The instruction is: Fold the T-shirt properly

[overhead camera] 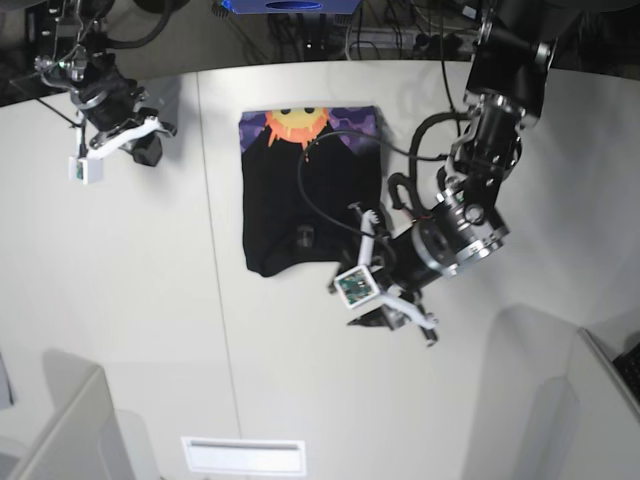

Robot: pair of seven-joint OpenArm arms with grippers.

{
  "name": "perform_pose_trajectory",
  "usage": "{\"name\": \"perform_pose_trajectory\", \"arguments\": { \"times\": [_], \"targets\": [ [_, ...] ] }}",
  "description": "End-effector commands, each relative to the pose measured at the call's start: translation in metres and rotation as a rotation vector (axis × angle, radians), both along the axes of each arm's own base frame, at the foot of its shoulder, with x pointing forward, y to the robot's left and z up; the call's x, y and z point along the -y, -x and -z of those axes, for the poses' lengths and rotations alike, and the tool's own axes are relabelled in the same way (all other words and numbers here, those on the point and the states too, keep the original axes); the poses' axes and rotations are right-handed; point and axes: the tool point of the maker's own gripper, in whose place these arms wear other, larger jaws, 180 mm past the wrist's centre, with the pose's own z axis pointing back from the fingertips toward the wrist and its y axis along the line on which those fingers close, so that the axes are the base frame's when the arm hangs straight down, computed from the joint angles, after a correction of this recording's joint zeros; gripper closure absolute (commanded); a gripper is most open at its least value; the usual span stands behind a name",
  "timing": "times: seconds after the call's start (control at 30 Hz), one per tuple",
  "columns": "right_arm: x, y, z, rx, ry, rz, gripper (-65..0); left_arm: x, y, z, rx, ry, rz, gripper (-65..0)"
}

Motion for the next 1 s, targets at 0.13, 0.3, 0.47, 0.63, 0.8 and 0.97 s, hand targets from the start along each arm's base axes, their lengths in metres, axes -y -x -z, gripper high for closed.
{"name": "perform_pose_trajectory", "arguments": {
  "times": [0.13, 0.3, 0.47, 0.63, 0.8, 0.97],
  "targets": [
    [0.002, 0.013, 0.001, 0.039, 0.138, -0.131, 0.0, -0.051, 0.021, -0.001, 0.011, 0.075, -0.133, 0.0],
    [0.006, 0.027, 0.006, 0.056, 0.237, -0.185, 0.0, -0.082, 0.053, 0.020, -0.022, 0.153, -0.201, 0.0],
    [0.016, 0.043, 0.012, 0.037, 0.368, -0.257, 0.0, -0.105, 0.096, 0.045, -0.082, 0.210, -0.255, 0.0],
    [0.014, 0.055, 0.017, 0.024, 0.443, -0.367, 0.0, -0.114, 0.135, 0.051, -0.095, 0.293, -0.269, 0.0],
    [0.012, 0.074, 0.023, -0.017, 0.441, -0.413, 0.0, -0.112, 0.172, 0.059, -0.149, 0.343, -0.265, 0.0],
    [0.010, 0.105, 0.031, -0.090, 0.423, -0.441, 0.0, -0.106, 0.212, 0.069, -0.234, 0.378, -0.266, 0.0]
  ]
}}
